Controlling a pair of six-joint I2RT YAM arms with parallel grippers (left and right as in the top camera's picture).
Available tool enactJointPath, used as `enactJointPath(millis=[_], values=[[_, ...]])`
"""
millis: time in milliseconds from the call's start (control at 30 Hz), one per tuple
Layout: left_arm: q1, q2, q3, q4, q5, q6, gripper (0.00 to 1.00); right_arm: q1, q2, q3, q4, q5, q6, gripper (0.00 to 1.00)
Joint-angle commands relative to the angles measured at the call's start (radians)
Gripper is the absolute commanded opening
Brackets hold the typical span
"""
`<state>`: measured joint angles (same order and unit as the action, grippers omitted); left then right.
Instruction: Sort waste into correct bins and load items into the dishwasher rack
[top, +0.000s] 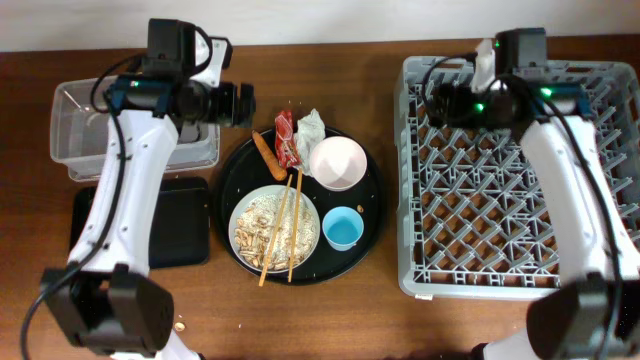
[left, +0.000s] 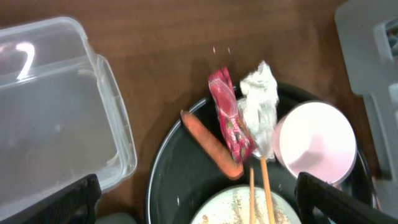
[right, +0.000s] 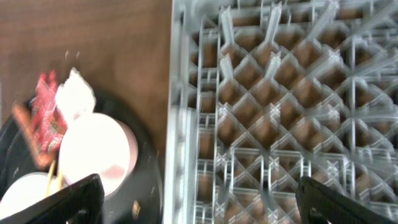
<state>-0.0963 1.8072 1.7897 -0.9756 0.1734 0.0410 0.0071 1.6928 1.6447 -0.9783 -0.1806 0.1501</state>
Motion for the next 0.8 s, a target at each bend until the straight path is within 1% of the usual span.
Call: enactJointPath(millis=[0, 33, 67, 100, 133, 167, 200, 267, 300, 367, 433, 467, 533, 567, 600, 633, 667, 700, 733, 767], values=[[-0.023, -0.165, 0.028, -0.170, 0.008, 0.016, 0.98, 0.006, -0.228, 0.019, -0.134, -0.029, -0.005, 0.98], [-0.043, -0.216, 0.025, -0.212, -0.013, 0.011, 0.99, 0.026, -0.324, -0.005, -0.174, -0.028, -0.022, 0.98], [-0.067, -0.262, 0.015, -0.242, -0.069, -0.006, 0.99, 0.051, -0.404, -0.033, -0.202, -0.018, -0.023, 0.98], [-0.096, -0.319, -0.012, -0.263, -0.141, -0.052, 0.99, 0.074, -0.482, -0.069, -0.221, -0.017, -0.013, 0.98], [-0.128, -0.381, -0.057, -0.266, -0.175, -0.083, 0.99, 0.092, -0.552, -0.109, -0.228, -0.017, 0.010, 0.98], [-0.157, -0.438, -0.107, -0.256, -0.177, -0.098, 0.99, 0.116, -0.650, -0.179, -0.231, -0.014, 0.047, 0.98], [-0.204, -0.536, -0.211, -0.233, -0.178, -0.102, 0.99, 0.135, -0.757, -0.274, -0.231, -0.015, 0.077, 0.98], [-0.256, -0.690, -0.385, -0.199, -0.187, -0.114, 0.99, 0.145, -0.916, -0.432, -0.234, -0.014, 0.080, 0.98], [-0.263, -0.785, -0.502, -0.161, -0.200, -0.165, 0.99, 0.145, -0.979, -0.500, -0.229, -0.015, 0.080, 0.98], [-0.262, -0.884, -0.653, -0.053, -0.200, -0.200, 0.99, 0.145, -1.014, -0.576, -0.179, -0.019, 0.072, 0.98], [-0.255, -0.881, -0.725, 0.070, -0.224, -0.202, 0.99, 0.145, -0.954, -0.603, -0.074, -0.022, 0.063, 0.98], [-0.238, -0.834, -0.728, 0.154, -0.249, -0.195, 0.99, 0.145, -0.887, -0.603, -0.001, -0.023, 0.039, 0.98], [-0.164, -0.685, -0.714, 0.342, -0.238, -0.178, 0.99, 0.145, -0.684, -0.597, 0.156, -0.022, 0.018, 0.98], [-0.115, -0.602, -0.679, 0.391, -0.175, -0.157, 0.99, 0.145, -0.573, -0.575, 0.208, -0.022, 0.008, 0.98], [-0.068, -0.515, -0.622, 0.408, -0.111, -0.127, 0.99, 0.145, -0.465, -0.534, 0.250, -0.022, -0.024, 0.98], [-0.029, -0.396, -0.520, 0.406, -0.091, -0.072, 0.99, 0.143, -0.350, -0.464, 0.296, -0.024, -0.027, 0.98], [-0.004, -0.272, -0.393, 0.369, -0.091, -0.035, 0.99, 0.143, -0.237, -0.381, 0.328, -0.023, -0.027, 0.98], [0.008, -0.166, -0.269, 0.317, -0.083, -0.035, 0.99, 0.143, -0.135, -0.282, 0.330, -0.022, -0.028, 0.98], [0.019, -0.055, -0.121, 0.241, -0.079, -0.036, 0.99, 0.143, -0.053, -0.178, 0.288, -0.023, -0.038, 0.98], [0.025, 0.015, 0.019, 0.154, -0.080, -0.035, 0.99, 0.143, 0.014, -0.048, 0.200, -0.023, -0.048, 0.98]])
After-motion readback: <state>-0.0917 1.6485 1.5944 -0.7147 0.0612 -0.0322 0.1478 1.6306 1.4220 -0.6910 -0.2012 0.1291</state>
